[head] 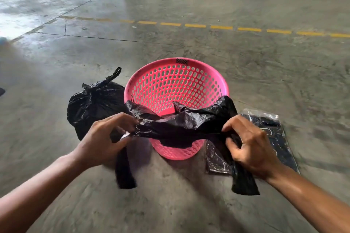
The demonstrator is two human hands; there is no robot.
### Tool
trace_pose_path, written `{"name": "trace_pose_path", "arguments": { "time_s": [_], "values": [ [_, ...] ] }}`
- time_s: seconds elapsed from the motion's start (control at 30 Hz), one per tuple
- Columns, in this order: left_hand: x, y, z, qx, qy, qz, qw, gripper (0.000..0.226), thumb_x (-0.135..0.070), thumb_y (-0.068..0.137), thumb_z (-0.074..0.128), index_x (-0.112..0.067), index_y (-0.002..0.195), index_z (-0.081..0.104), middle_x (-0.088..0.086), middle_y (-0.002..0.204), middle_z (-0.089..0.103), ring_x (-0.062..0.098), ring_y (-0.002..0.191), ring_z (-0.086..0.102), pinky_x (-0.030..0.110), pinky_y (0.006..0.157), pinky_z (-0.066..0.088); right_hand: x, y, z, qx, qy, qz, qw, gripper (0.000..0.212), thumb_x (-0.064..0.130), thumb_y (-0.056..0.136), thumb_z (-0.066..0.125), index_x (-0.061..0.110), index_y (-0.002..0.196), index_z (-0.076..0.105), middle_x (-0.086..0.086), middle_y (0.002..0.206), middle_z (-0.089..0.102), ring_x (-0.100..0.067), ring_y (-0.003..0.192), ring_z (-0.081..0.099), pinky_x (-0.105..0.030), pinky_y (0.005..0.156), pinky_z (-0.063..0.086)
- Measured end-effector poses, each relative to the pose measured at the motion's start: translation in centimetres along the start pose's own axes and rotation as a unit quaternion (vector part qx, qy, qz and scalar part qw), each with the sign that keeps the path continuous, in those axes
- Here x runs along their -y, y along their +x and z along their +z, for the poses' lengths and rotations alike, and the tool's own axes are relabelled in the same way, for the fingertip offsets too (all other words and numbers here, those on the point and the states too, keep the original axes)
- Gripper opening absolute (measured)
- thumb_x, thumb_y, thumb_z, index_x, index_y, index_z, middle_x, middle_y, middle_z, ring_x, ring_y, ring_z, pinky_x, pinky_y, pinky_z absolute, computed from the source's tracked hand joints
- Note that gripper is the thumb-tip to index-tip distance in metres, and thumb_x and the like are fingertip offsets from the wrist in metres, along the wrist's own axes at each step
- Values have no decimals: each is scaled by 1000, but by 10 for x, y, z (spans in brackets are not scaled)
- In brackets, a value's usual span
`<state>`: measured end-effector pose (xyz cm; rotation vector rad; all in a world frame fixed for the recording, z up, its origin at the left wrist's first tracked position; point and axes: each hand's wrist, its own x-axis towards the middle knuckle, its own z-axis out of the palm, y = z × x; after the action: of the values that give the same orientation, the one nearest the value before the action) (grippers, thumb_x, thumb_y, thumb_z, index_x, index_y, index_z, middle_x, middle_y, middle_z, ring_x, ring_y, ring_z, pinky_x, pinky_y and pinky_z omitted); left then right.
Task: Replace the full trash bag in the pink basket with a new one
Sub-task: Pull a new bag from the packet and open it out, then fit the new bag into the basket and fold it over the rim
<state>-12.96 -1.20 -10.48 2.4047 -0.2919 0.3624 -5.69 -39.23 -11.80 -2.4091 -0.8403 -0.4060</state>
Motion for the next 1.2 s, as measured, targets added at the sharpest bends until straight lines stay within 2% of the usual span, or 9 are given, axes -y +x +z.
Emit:
{"name": "trace_pose_path", "arguments": {
  "time_s": [0.13, 0.23, 0.37, 0.53, 0.7, 0.8, 0.97, 1.07, 1.2],
  "values": [
    [6, 0, -25, 31, -92, -56, 994, 19, -34, 81, 77, -15, 81, 75, -2, 89, 79, 13, 81, 75, 28, 77, 60, -16, -1, -22, 22, 16, -60, 998, 25, -7, 72, 65, 15, 82, 57, -1, 114, 62, -20, 84, 65, -36, 70, 53],
    [7, -1, -36, 55, -63, -12, 996, 11, -18, 85, 70, -17, 74, 74, -1, 94, 77, 17, 87, 75, 34, 74, 58, -27, 2, -32, 69, -68, -116, 988, 19, 9, 76, 57, 15, 85, 71, -6, 121, 68, -22, 93, 71, -34, 75, 55],
    [4, -1, -41, 46, 29, 22, 998, 23, -18, 81, 60, -29, 76, 80, -10, 97, 73, 14, 87, 72, 31, 71, 54, -35, 7, -28, 46, -156, -89, 983, 22, 18, 74, 53, 14, 84, 73, -4, 104, 74, -30, 88, 73, -36, 75, 55],
    [0, -5, -32, -14, 89, 1, 996, 22, -26, 78, 61, -36, 79, 80, -10, 90, 72, 3, 81, 67, 6, 68, 43, -28, 9, -25, -19, -155, -50, 987, 24, 22, 82, 54, 12, 91, 73, -6, 94, 71, -33, 88, 68, -43, 76, 53],
    [4, -14, -14, -117, 185, 14, 976, 23, -35, 71, 88, -15, 74, 76, 0, 86, 63, 21, 78, 60, 30, 83, 49, -29, 9, -23, -15, -192, -30, 981, 25, 15, 72, 65, 12, 97, 68, -7, 92, 66, -36, 90, 60, -47, 76, 51],
    [11, -16, -6, -112, 235, 19, 965, 17, -27, 77, 80, -15, 89, 79, 1, 92, 57, 28, 86, 56, 45, 83, 49, -26, 9, -22, -22, -188, -12, 982, 29, 17, 71, 67, 12, 100, 67, -8, 95, 64, -34, 91, 60, -43, 78, 49],
    [30, -17, -3, -74, 255, -110, 958, 70, -14, 73, 79, -22, 140, 60, 6, 120, 50, 32, 104, 62, 49, 86, 56, -41, 7, -17, 38, -192, 69, 978, 66, 24, 66, 83, 14, 125, 56, -9, 117, 56, -36, 97, 63, -43, 73, 56],
    [40, -13, -2, -66, 204, -190, 958, 87, -27, 69, 83, -30, 149, 49, 0, 128, 45, 29, 103, 68, 45, 81, 60, -53, 7, -11, 69, -178, 102, 976, 81, 33, 64, 86, 20, 134, 47, -5, 124, 51, -37, 97, 66, -46, 67, 59],
    [31, -7, 2, -48, 162, -173, 970, 102, -27, 66, 82, -34, 154, 31, -5, 128, 43, 21, 93, 66, 48, 79, 61, -53, 8, -9, 55, -161, 106, 980, 86, 45, 66, 87, 20, 136, 43, -4, 127, 52, -39, 82, 68, -42, 60, 56]
  ]
}}
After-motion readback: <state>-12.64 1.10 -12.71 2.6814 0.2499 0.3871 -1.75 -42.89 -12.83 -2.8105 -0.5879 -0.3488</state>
